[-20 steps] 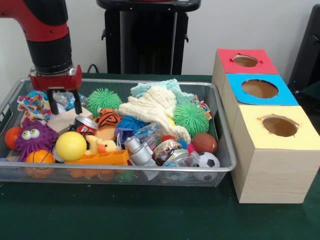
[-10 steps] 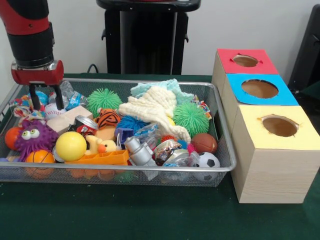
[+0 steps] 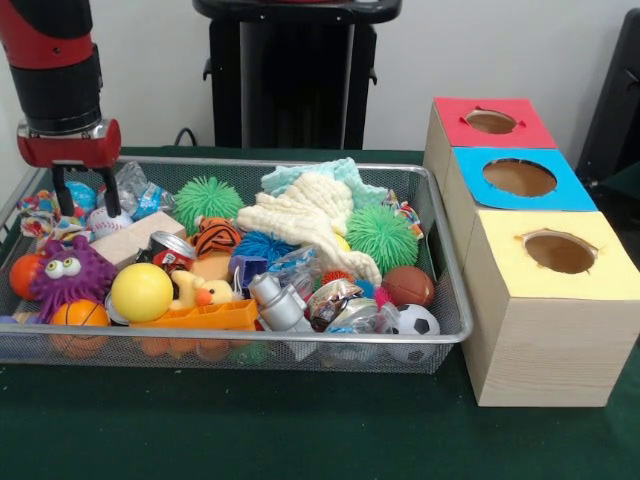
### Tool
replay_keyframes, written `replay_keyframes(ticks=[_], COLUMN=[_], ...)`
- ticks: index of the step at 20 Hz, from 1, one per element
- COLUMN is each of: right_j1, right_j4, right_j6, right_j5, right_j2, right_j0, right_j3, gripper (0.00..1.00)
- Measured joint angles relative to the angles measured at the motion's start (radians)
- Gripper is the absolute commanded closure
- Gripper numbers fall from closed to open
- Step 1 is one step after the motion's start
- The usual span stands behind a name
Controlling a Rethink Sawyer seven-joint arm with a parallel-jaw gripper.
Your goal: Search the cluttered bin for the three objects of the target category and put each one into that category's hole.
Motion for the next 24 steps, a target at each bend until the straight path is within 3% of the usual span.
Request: replay_keyframes(ticks=[16, 24], right_j1=[0.004, 0.042], right_j4=[-0.046, -0.054], right_j6=[0.000, 0.000], right_j5=[0.000, 0.000], right_j2=[0.031, 0.033], right_j0=[-0.024, -0.025], right_j3=[0.000, -0.023], gripper=[0.00, 0.00])
